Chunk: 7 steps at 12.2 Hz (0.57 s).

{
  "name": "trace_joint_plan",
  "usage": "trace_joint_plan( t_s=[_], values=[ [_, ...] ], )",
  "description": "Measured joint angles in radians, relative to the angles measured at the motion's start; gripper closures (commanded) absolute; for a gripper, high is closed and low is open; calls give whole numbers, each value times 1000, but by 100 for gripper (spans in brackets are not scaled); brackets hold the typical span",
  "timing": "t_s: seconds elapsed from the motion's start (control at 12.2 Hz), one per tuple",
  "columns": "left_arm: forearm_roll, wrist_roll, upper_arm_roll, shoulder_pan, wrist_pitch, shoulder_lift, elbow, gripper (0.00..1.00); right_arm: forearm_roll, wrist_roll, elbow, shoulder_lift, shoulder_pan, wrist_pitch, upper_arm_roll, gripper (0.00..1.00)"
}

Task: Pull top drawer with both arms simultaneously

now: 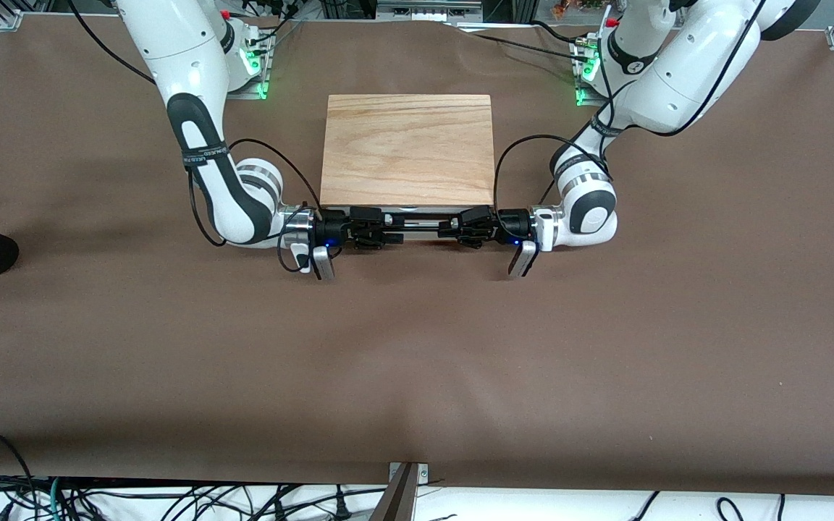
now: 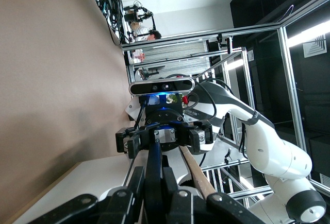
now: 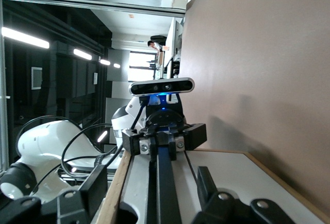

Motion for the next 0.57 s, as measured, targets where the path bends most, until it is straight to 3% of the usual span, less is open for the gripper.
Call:
trace_joint_plan(
  t_s=[0.57],
  values=[
    [0,-1,0,0,0,0,0,100,-4,-2,0,0,-22,-10,0,31]
  ],
)
